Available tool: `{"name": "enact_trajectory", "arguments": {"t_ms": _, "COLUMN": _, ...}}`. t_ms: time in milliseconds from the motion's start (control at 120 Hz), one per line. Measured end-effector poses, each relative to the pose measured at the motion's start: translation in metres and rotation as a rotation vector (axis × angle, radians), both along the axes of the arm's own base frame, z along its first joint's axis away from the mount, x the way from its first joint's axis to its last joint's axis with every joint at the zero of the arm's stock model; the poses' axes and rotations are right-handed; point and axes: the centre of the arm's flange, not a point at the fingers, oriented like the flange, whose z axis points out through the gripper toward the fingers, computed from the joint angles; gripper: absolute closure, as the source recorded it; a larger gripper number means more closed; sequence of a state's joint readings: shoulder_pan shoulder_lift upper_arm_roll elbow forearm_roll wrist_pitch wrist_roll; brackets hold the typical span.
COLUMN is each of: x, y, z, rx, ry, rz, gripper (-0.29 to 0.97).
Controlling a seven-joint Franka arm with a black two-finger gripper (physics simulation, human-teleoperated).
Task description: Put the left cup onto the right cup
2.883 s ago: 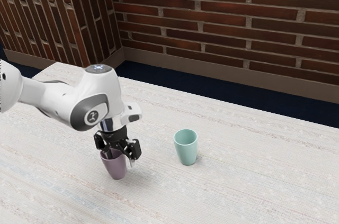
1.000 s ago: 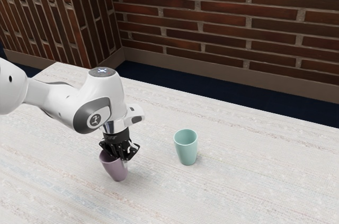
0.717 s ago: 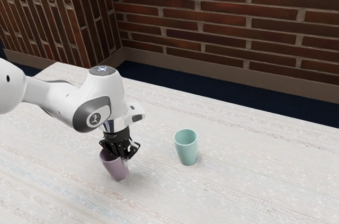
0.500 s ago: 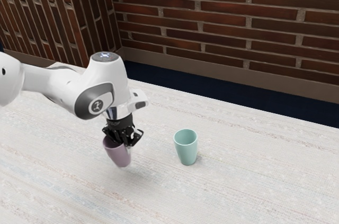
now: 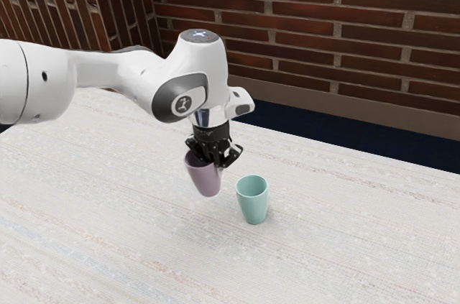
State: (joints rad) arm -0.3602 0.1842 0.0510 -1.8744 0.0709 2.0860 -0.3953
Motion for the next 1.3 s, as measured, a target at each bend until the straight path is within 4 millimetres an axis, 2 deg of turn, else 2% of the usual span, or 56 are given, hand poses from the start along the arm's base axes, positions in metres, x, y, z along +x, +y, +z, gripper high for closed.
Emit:
{"name": "enact_trajectory", "arguments": {"t_ms": 108, "x": 0.007, "y": -0.019, "z": 0.013, "rx": -0.005, "ry": -0.016, "rz": -0.024, "gripper": 0.78}}
{"name": "enact_trajectory", "arguments": {"t_ms": 225, "x": 0.011, "y": -0.026, "z": 0.023, "rx": -0.009, "ry": -0.027, "rz": -0.030, "gripper": 0.78}}
{"name": "enact_trajectory", "arguments": {"t_ms": 508, "x": 0.026, "y": -0.036, "z": 0.024, "rx": -0.009, "ry": -0.034, "rz": -0.036, "gripper": 0.78}}
{"name": "enact_trajectory", "arguments": {"t_ms": 808, "x": 0.045, "y": -0.050, "z": 0.003, "rx": 0.014, "ry": -0.025, "rz": -0.059, "gripper": 0.78}}
{"name": "enact_trajectory", "arguments": {"t_ms": 942, "x": 0.055, "y": -0.054, "z": 0.000, "rx": 0.015, "ry": -0.034, "rz": -0.060, "gripper": 0.78}}
{"name": "enact_trajectory", "arguments": {"t_ms": 1125, "x": 0.059, "y": -0.056, "z": -0.013, "rx": 0.021, "ry": -0.019, "rz": -0.061, "gripper": 0.78}}
{"name": "enact_trajectory", "arguments": {"t_ms": 1300, "x": 0.060, "y": -0.056, "z": -0.017, "rx": 0.026, "ry": -0.014, "rz": -0.061, "gripper": 0.79}}
